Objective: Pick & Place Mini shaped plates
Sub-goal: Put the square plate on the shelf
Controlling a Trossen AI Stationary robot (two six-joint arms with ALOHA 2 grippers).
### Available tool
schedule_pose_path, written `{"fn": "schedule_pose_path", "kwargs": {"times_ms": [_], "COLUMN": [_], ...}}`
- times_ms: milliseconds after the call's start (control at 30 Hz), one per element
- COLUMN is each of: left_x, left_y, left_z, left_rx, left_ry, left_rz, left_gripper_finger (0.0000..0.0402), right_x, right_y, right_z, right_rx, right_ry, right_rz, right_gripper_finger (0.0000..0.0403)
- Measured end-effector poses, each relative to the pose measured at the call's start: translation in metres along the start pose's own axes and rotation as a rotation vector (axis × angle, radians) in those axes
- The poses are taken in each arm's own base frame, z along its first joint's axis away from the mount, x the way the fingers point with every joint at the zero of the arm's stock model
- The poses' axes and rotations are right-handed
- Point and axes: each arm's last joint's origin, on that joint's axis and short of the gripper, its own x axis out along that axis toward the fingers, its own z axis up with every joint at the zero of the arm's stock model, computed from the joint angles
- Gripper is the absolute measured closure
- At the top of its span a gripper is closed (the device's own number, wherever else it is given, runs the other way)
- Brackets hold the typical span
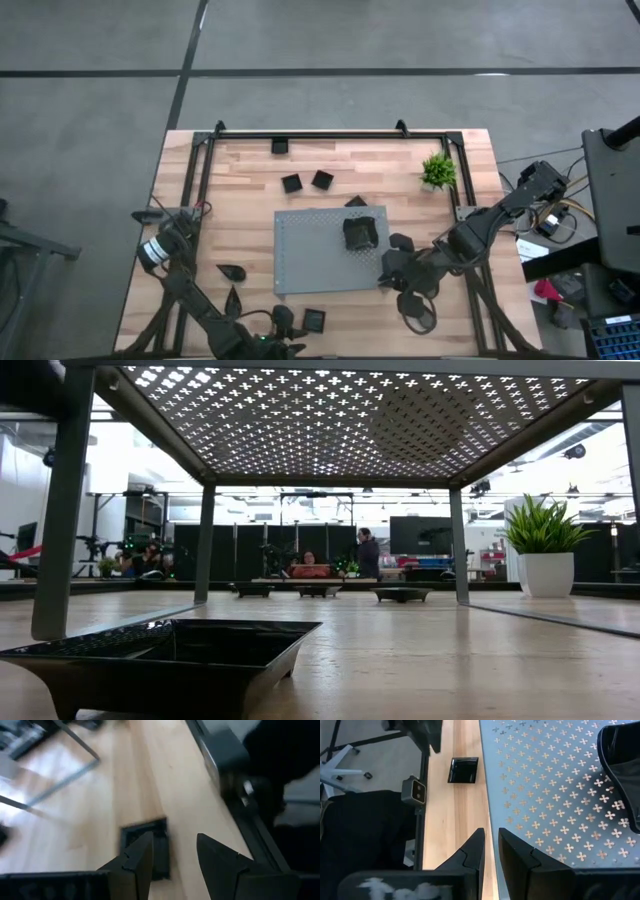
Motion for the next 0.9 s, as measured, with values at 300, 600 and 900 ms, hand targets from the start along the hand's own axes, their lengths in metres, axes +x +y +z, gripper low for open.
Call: {"fn": "schedule_pose_path", "kwargs": {"times_ms": [300,600,900], "left_x": [0.015,0.035,0.038], "left_y": [-0.003,0.000,0.003], "left_z": [-0.010,-0.021,-0.021], "left_rx": [0.006,0.024,0.026], "left_ry": [0.034,0.080,0.085], "left_rz": [0.010,0.032,0.048], "left_gripper_finger": [0.0252,0.0252,0.0252], "right_x": [0.001,0.001,0.001], "right_y": [0.000,0.000,0.000], "right_z": [0.000,0.000,0.000], "right_rx": [0.006,0.014,0.015], "right_ry": [-0.009,-0.009,-0.009], "right_rz": [0.007,0.008,0.008], "right_gripper_finger": [0.0351,0.0351,0.0351]}}
